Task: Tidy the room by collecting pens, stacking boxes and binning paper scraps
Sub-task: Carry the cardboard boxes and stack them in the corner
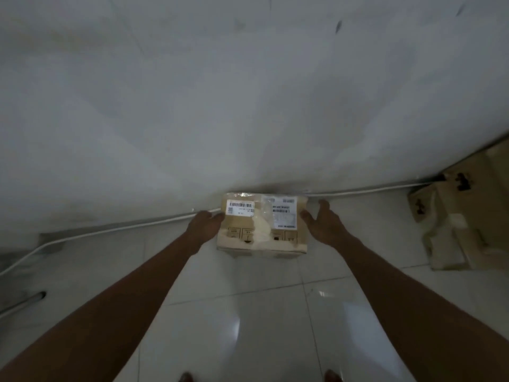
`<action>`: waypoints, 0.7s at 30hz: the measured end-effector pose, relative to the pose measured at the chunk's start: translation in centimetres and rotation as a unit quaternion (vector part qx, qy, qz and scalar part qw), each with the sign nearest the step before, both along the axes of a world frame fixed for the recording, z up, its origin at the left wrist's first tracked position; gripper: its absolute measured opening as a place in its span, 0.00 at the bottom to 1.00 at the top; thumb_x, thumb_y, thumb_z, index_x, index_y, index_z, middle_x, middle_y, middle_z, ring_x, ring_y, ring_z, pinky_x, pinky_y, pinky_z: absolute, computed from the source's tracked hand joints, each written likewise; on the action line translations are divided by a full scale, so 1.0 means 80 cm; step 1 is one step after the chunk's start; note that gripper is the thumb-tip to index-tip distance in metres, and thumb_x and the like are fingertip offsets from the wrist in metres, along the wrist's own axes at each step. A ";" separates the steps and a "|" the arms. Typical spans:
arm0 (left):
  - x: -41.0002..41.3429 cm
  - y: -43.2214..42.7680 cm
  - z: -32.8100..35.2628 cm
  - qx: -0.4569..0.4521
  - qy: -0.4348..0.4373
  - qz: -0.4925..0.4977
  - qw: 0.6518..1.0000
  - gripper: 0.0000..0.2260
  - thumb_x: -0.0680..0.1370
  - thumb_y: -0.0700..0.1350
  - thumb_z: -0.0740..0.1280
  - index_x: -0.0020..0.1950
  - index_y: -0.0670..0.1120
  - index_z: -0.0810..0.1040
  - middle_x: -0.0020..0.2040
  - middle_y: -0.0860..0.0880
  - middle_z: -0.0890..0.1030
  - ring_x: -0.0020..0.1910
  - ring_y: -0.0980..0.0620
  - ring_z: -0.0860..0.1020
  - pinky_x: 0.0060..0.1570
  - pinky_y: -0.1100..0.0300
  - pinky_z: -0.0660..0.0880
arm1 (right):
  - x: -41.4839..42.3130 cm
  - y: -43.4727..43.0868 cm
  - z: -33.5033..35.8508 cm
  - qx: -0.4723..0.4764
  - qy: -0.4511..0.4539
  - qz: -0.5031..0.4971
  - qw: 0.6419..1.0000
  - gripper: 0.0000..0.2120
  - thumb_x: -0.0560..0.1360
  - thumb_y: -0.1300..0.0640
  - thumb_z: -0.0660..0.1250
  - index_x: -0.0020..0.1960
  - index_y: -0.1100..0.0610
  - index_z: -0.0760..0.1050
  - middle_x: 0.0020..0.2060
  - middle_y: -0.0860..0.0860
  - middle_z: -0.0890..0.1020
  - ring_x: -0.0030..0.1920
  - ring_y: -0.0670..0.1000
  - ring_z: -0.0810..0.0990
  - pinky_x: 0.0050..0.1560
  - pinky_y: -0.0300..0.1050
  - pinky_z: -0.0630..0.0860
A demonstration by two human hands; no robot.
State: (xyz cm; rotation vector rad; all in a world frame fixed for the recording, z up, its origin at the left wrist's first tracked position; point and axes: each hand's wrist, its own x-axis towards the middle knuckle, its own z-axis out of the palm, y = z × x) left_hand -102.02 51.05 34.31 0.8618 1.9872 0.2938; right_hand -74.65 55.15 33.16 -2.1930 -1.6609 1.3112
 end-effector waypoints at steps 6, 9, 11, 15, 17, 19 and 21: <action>0.011 0.037 -0.077 0.024 -0.078 0.065 0.994 0.31 0.78 0.51 0.66 0.76 0.42 0.57 0.72 0.41 0.67 0.65 0.44 0.72 0.59 0.53 0.72 | -0.026 0.028 -0.079 0.047 0.028 0.036 0.998 0.43 0.75 0.44 0.66 0.78 0.58 0.44 0.76 0.59 0.54 0.73 0.63 0.60 0.71 0.59 0.62; 0.019 0.040 -0.102 0.044 -0.103 0.080 0.990 0.33 0.78 0.49 0.67 0.77 0.44 0.53 0.71 0.43 0.70 0.60 0.47 0.73 0.56 0.52 0.74 | -0.022 0.030 -0.107 0.051 0.016 0.091 0.994 0.53 0.69 0.50 0.75 0.77 0.59 0.41 0.77 0.59 0.48 0.75 0.62 0.56 0.73 0.58 0.58; 0.020 0.040 -0.112 0.060 -0.112 0.085 0.988 0.34 0.79 0.50 0.66 0.78 0.48 0.50 0.71 0.44 0.70 0.62 0.45 0.74 0.59 0.49 0.74 | -0.016 0.031 -0.117 0.062 0.011 0.101 0.993 0.60 0.63 0.53 0.80 0.77 0.60 0.40 0.76 0.59 0.48 0.75 0.60 0.54 0.74 0.56 0.57; 0.014 0.026 -0.123 0.054 -0.079 0.095 0.991 0.29 0.79 0.59 0.61 0.77 0.57 0.53 0.72 0.42 0.67 0.66 0.40 0.71 0.62 0.41 0.72 | -0.014 0.027 -0.127 0.059 0.003 0.098 0.993 0.65 0.54 0.53 0.84 0.76 0.58 0.44 0.71 0.58 0.53 0.73 0.58 0.54 0.72 0.51 0.57; 0.013 0.010 -0.126 0.039 -0.059 0.105 0.992 0.26 0.78 0.64 0.55 0.74 0.55 0.62 0.69 0.42 0.69 0.65 0.40 0.71 0.63 0.39 0.70 | -0.013 0.011 -0.125 0.044 -0.009 0.098 0.994 0.63 0.51 0.53 0.85 0.74 0.60 0.50 0.67 0.58 0.55 0.70 0.58 0.59 0.71 0.51 0.62; 0.016 -0.012 -0.125 0.033 -0.067 0.147 0.986 0.27 0.79 0.65 0.51 0.69 0.50 0.68 0.65 0.40 0.74 0.61 0.40 0.75 0.63 0.39 0.71 | -0.009 -0.015 -0.123 0.055 -0.002 0.095 0.994 0.59 0.47 0.53 0.86 0.69 0.62 0.55 0.64 0.58 0.57 0.63 0.55 0.63 0.67 0.49 0.69; 0.019 -0.036 -0.122 0.011 -0.119 0.202 0.972 0.28 0.80 0.64 0.49 0.66 0.44 0.72 0.59 0.38 0.79 0.56 0.39 0.79 0.60 0.40 0.74 | -0.001 -0.050 -0.121 0.070 0.015 0.104 0.992 0.55 0.46 0.53 0.86 0.64 0.62 0.58 0.60 0.55 0.58 0.58 0.49 0.62 0.61 0.44 0.72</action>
